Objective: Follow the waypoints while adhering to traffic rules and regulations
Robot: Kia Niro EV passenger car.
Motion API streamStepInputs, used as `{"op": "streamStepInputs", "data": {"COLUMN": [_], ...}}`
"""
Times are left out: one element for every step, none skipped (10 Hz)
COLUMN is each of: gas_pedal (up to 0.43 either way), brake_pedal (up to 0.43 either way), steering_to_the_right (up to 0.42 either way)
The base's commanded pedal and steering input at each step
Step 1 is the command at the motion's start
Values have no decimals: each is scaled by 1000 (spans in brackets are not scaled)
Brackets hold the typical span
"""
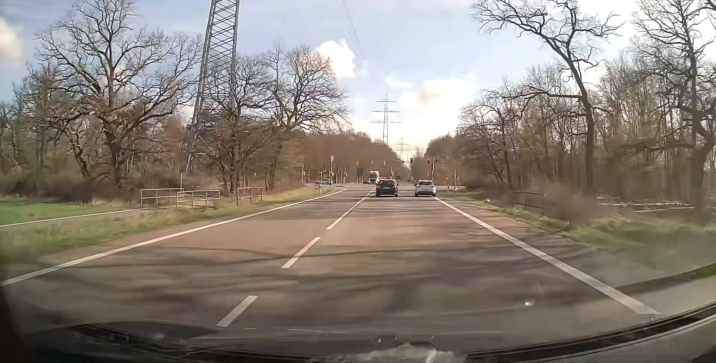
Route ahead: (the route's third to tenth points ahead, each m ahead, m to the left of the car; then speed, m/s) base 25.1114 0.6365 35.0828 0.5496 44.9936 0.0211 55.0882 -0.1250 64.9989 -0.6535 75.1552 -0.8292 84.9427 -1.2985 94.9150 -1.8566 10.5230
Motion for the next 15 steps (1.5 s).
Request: {"op": "streamStepInputs", "data": {"gas_pedal": [0,0,0,0,0,0,0,0,0,0,0,0,0,0,0], "brake_pedal": [0,0,0,0,0,0,0,0,0,0,0,0,0,0,0], "steering_to_the_right": [0,0,0,1,2,2,3,3,2,3,3,4,3,3,4]}}
